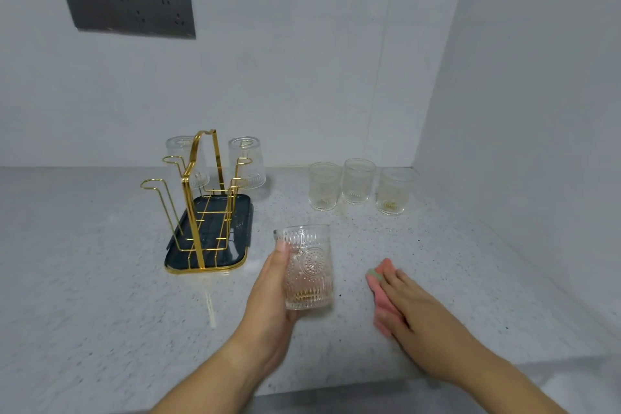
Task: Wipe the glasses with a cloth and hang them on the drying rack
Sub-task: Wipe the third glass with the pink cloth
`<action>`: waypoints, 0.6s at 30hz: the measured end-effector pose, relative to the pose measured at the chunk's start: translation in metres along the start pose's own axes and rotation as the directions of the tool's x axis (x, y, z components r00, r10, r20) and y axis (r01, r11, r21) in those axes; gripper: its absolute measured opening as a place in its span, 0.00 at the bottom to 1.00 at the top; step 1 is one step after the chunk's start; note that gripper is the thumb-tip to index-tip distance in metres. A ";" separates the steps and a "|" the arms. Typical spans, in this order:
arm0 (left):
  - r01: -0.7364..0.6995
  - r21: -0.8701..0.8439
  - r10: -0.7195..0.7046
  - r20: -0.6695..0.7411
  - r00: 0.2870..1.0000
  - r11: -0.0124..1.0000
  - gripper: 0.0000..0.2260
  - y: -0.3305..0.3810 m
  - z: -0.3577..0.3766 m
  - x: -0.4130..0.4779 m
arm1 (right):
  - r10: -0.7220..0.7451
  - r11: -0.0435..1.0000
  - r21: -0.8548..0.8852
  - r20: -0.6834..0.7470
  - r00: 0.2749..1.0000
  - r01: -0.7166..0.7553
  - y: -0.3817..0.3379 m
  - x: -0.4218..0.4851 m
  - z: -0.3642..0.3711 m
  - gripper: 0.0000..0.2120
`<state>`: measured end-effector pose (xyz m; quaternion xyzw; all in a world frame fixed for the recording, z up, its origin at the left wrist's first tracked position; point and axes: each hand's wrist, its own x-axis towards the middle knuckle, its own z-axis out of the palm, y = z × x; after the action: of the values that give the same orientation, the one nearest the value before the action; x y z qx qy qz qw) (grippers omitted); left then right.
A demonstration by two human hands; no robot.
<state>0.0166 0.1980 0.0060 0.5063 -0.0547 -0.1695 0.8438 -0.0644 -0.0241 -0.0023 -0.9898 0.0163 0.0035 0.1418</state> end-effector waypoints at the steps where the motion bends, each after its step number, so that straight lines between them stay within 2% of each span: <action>1: -0.003 0.003 0.003 0.007 1.000 1.000 0.28 0.000 -0.001 -0.003 | 0.004 1.000 0.014 -0.029 1.000 -0.004 -0.001 0.001 0.001 0.27; 3: -0.005 0.013 0.005 0.008 1.000 1.000 0.29 0.000 -0.003 -0.008 | 0.030 0.997 0.077 -0.089 0.996 -0.023 -0.005 0.002 0.001 0.23; 5: 0.001 0.032 -0.001 0.007 1.000 0.999 0.30 0.001 -0.003 -0.013 | 0.108 0.967 0.245 -0.160 0.981 -0.067 -0.018 0.003 -0.004 0.18; 6: -0.002 0.042 0.002 0.003 1.000 0.999 0.31 0.001 -0.003 -0.016 | 0.156 0.918 0.391 -0.203 0.967 -0.066 -0.026 0.002 -0.007 0.16; 8: -0.026 0.053 0.027 -0.009 1.000 0.998 0.33 -0.001 -0.001 -0.020 | 0.244 0.731 0.682 -0.279 0.929 0.013 -0.048 0.001 -0.015 0.17; 9: -0.050 0.054 0.051 -0.013 0.999 0.997 0.33 -0.002 -0.001 -0.021 | 0.282 0.653 0.756 -0.299 0.912 0.045 -0.061 0.001 -0.020 0.16; 11: -0.098 0.062 0.098 0.002 0.995 0.993 0.31 -0.004 0.001 -0.024 | 0.274 0.569 0.817 -0.297 0.915 0.094 -0.087 0.000 -0.023 0.15; 14: -0.132 0.042 0.132 0.013 0.991 0.990 0.30 -0.003 0.003 -0.030 | 0.153 0.439 0.884 -0.252 0.955 0.163 -0.116 -0.006 -0.015 0.13; 16: -0.136 0.026 0.136 -0.002 0.991 0.990 0.31 -0.001 0.002 -0.033 | 0.136 0.390 0.899 -0.272 0.953 0.201 -0.126 -0.009 -0.008 0.14; 18: -0.128 0.016 0.128 -0.032 0.991 0.992 0.33 -0.001 0.002 -0.036 | 0.165 0.383 0.895 -0.309 0.937 0.228 -0.130 -0.009 -0.007 0.14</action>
<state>-0.0183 0.2084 0.0093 0.5103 -0.0741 -0.1063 0.8502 -0.0689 0.0984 0.0412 -0.7266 0.0212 -0.1841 0.6616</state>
